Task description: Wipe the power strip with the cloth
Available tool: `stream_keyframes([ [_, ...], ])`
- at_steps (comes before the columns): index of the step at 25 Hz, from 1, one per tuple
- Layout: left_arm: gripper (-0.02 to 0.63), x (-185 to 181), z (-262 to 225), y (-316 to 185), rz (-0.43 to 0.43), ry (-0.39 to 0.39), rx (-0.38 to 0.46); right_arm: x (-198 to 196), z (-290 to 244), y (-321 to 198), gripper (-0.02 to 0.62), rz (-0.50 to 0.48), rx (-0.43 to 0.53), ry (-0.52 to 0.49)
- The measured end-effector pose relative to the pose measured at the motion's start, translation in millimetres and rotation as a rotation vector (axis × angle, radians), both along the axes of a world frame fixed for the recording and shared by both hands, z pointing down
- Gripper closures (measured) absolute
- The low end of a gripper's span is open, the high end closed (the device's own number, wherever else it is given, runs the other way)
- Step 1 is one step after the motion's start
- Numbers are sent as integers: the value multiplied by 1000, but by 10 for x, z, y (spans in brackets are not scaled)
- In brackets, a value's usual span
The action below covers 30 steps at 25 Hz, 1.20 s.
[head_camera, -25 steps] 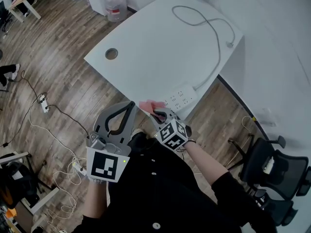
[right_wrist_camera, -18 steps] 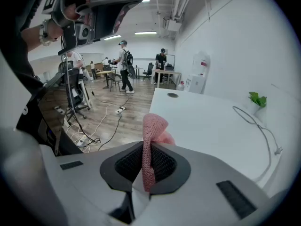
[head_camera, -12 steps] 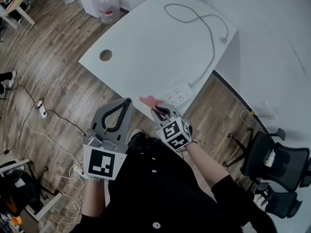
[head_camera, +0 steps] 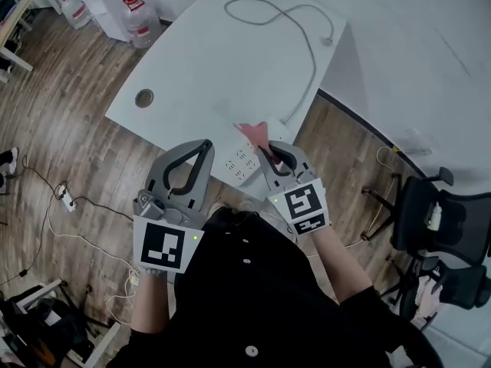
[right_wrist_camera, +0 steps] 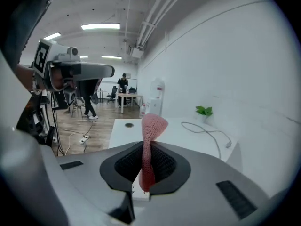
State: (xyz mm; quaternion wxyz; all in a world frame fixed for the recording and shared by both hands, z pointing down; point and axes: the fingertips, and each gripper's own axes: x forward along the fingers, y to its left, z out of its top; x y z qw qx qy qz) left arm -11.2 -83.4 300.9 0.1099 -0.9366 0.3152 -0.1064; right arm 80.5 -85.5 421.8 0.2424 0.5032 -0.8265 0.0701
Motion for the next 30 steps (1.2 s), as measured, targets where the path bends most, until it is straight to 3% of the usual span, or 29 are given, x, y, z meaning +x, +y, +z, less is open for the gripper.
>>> stream_keyframes([
  [6, 595, 338, -50, -46, 96, 5, 31, 416, -308, 59, 538, 150, 75, -36],
  [13, 595, 597, -45, -35, 158, 3, 35, 710, -481, 206, 538, 223, 107, -47],
  [30, 595, 627, -20, -68, 163, 3, 23, 717, -528, 195, 538, 224, 116, -49],
])
